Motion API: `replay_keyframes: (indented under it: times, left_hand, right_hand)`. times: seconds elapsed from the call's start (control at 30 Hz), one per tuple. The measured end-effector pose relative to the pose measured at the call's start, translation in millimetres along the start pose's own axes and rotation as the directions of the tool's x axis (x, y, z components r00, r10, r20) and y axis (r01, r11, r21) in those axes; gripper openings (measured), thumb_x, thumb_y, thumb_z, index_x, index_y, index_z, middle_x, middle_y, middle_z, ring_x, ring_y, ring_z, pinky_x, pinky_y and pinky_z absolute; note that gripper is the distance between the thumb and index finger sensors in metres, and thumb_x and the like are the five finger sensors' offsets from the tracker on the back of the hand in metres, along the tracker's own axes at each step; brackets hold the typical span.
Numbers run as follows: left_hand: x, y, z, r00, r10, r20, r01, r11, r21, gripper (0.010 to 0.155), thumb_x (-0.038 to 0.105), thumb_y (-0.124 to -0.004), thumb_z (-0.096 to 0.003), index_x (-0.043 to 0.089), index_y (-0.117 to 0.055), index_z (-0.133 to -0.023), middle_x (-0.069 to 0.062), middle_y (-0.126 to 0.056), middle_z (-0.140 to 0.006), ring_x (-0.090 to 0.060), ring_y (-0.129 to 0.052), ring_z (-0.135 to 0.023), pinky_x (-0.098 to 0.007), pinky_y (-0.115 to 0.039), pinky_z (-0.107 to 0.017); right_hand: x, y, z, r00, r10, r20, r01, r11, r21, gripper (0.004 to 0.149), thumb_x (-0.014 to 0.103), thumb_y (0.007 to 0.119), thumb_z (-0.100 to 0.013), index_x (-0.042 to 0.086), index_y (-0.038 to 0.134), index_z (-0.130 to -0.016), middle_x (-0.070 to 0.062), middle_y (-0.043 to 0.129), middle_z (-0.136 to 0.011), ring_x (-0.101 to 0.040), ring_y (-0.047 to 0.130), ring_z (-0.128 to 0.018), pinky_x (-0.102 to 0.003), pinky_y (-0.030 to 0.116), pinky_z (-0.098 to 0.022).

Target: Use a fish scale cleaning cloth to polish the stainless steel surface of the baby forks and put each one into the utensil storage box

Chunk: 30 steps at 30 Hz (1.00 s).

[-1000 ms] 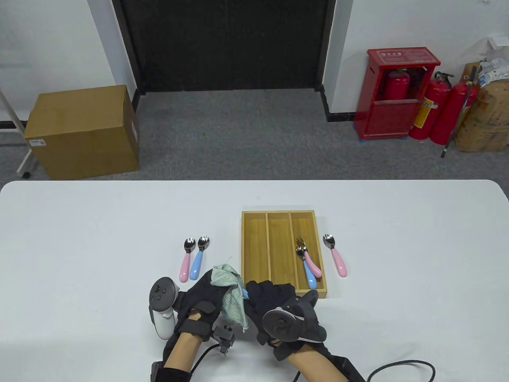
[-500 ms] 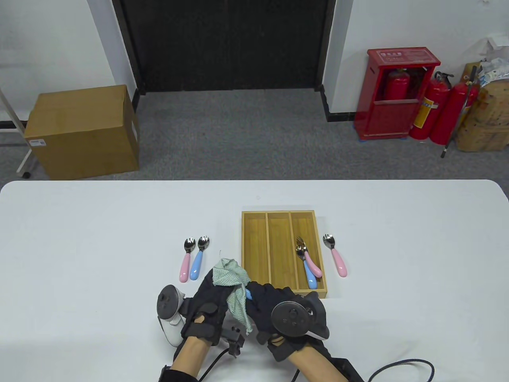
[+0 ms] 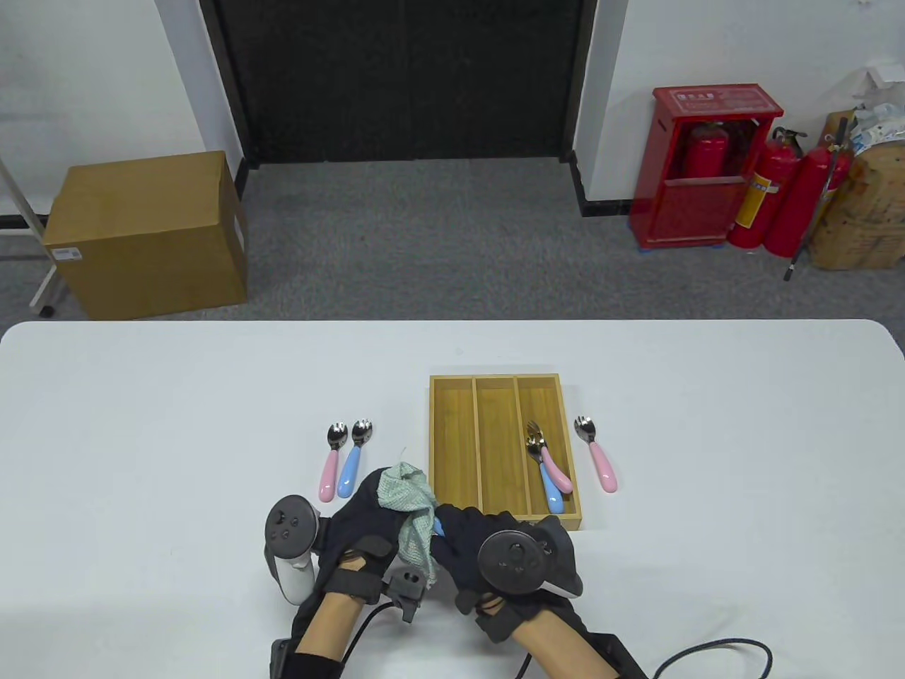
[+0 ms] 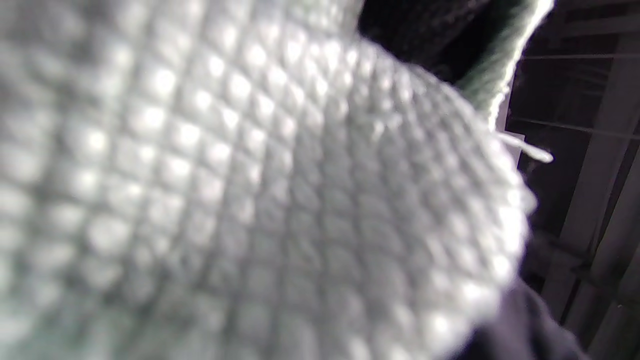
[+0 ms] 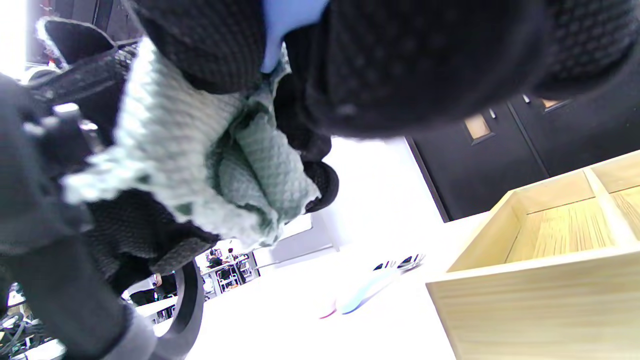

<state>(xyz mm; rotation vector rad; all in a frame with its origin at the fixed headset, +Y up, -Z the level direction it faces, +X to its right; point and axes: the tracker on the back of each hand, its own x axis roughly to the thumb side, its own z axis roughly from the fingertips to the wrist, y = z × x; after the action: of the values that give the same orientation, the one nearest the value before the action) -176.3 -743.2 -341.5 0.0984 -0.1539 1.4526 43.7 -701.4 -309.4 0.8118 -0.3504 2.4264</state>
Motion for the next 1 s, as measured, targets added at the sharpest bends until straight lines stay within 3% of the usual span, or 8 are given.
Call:
replay_keyframes:
  times: [0.17, 0.3, 0.5, 0.63, 0.7, 0.83, 1.0]
  left_hand:
    - [9, 9, 1, 0.982, -0.175, 0.075, 0.17, 0.983, 0.07, 0.043, 0.045, -0.086, -0.0441, 0.026, -0.088, -0.082, 0.001, -0.108, -0.06, -0.015, -0.111, -0.048, -0.045, -0.084, -0.055]
    - [18, 8, 3, 0.925, -0.345, 0.158, 0.334, 0.938, 0.096, 0.042, 0.042, -0.089, -0.0421, 0.025, -0.09, -0.081, -0.002, -0.108, -0.058, -0.018, -0.111, -0.047, -0.048, -0.083, -0.055]
    - [25, -15, 4, 0.709, -0.62, 0.335, 0.678, 0.73, -0.086, 0.044, 0.031, -0.087, -0.046, 0.023, -0.08, -0.088, -0.004, -0.101, -0.069, -0.024, -0.105, -0.058, -0.054, -0.076, -0.06]
    - [21, -34, 6, 0.644, -0.656, 0.393, 0.759, 0.611, -0.224, 0.047, 0.028, -0.086, -0.0469, 0.02, -0.078, -0.093, -0.007, -0.097, -0.077, -0.028, -0.102, -0.064, -0.057, -0.074, -0.061]
    - [19, -40, 7, 0.621, -0.672, 0.404, 0.781, 0.576, -0.242, 0.049, 0.029, -0.086, -0.0462, 0.02, -0.078, -0.093, -0.007, -0.096, -0.077, -0.029, -0.102, -0.064, -0.057, -0.073, -0.061]
    - [19, -38, 6, 0.615, -0.684, 0.392, 0.783, 0.587, -0.204, 0.048, 0.037, -0.088, -0.0415, 0.018, -0.086, -0.086, -0.007, -0.102, -0.064, -0.026, -0.104, -0.049, -0.055, -0.077, -0.056]
    - [20, -22, 0, 0.699, -0.648, 0.303, 0.704, 0.698, -0.133, 0.049, 0.042, -0.087, -0.04, 0.016, -0.092, -0.081, -0.004, -0.108, -0.051, -0.023, -0.107, -0.037, -0.052, -0.082, -0.051]
  right_hand:
    - [-4, -4, 1, 0.999, 0.037, 0.0, -0.037, 0.999, 0.011, 0.051, 0.038, 0.083, -0.04, 0.008, 0.079, -0.081, -0.019, 0.095, -0.053, -0.025, 0.098, -0.016, -0.057, 0.08, -0.032]
    - [-15, -10, 3, 0.996, 0.083, -0.018, -0.083, 0.997, 0.002, 0.048, 0.038, 0.086, -0.039, 0.014, 0.083, -0.081, -0.02, 0.094, -0.06, -0.03, 0.098, -0.025, -0.06, 0.077, -0.037]
    - [-23, -12, 7, 0.973, 0.228, 0.041, -0.229, 0.973, 0.022, 0.043, 0.034, 0.088, -0.036, 0.02, 0.088, -0.077, -0.018, 0.091, -0.068, -0.035, 0.093, -0.038, -0.064, 0.07, -0.044]
    - [-14, -10, 8, 0.937, 0.321, 0.139, -0.328, 0.944, 0.029, 0.042, 0.032, 0.089, -0.034, 0.021, 0.09, -0.074, -0.016, 0.09, -0.07, -0.036, 0.09, -0.044, -0.065, 0.067, -0.047]
    - [-9, -8, 9, 0.907, 0.378, 0.186, -0.39, 0.92, 0.032, 0.042, 0.032, 0.089, -0.033, 0.021, 0.09, -0.074, -0.015, 0.09, -0.07, -0.036, 0.09, -0.044, -0.065, 0.067, -0.048]
    - [-8, -8, 9, 0.909, 0.369, 0.195, -0.381, 0.924, 0.029, 0.043, 0.034, 0.089, -0.034, 0.021, 0.089, -0.075, -0.015, 0.091, -0.07, -0.035, 0.091, -0.043, -0.064, 0.069, -0.047]
    - [-15, -14, 7, 0.947, 0.298, 0.124, -0.302, 0.953, 0.014, 0.044, 0.035, 0.088, -0.035, 0.019, 0.087, -0.077, -0.016, 0.091, -0.069, -0.033, 0.092, -0.041, -0.063, 0.071, -0.045]
